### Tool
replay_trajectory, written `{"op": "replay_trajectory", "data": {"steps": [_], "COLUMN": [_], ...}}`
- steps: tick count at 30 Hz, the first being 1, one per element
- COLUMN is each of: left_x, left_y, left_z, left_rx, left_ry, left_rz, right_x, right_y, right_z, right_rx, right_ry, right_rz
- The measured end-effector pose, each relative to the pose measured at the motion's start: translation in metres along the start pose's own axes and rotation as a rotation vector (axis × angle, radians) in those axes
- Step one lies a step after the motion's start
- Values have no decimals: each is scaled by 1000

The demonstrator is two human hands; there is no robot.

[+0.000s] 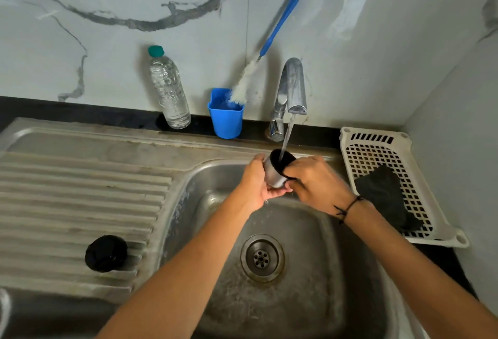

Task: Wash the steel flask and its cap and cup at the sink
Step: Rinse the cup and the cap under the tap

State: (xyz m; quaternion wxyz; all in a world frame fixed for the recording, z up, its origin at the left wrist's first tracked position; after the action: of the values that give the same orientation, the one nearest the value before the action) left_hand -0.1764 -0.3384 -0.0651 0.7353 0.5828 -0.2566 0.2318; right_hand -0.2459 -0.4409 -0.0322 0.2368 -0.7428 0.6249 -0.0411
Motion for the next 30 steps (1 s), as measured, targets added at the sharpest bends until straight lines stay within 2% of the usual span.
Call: {"op": "replay_trajectory", "data": {"steps": [4,5,7,8,10,11,13,17,20,22,25,28,30], "left_x": [-15,-17,-18,-19,-19,-21,-24,-32,-38,-39,-42,-43,-44], "left_y": [-5,-4,-1,-1,-1,-1,4,14,16,21,25,26,23], "left_z": [-13,-17,-22,-25,-32,-35,-41,-47,-47,-45,-43,-45,-46], "left_rx": [30,55,116,142,164,167,174,172,153,131,130,129,147], "left_ry": [-149,-145,-103,-74,-43,-34,-42,-23,-21,-24,-17,-20,-26], "left_rz": [74,81,93,92,98,105,98,119,114,112,120,125,117], "right_x": [-8,-11,-17,-19,-23,-25,-27,-32,-37,-39,-41,-41,-37], "right_y": [0,-1,-3,-4,-3,-4,0,7,9,10,10,11,11], "right_z": [-6,-3,9,11,10,9,16,19,25,24,24,21,24], "right_rx": [136,116,-27,-23,119,127,20,97,28,138,-15,94,29], "right_ry": [181,215,291,300,264,256,296,261,284,253,354,282,302], "right_rz": [12,29,95,127,164,188,210,254,291,315,340,373,384]}}
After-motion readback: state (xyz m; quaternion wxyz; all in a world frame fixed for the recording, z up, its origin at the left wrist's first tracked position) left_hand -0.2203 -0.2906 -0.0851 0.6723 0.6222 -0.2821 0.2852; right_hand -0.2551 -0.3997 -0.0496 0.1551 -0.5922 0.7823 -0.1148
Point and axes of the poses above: each hand's wrist, its own y-axis away from the middle knuckle, its own z-axis out of the palm, x = y × z, the point moved 2 cm from there along -y, towards the middle knuckle, and after that the axes turned 14 degrees about x, right-handed, at the moved point
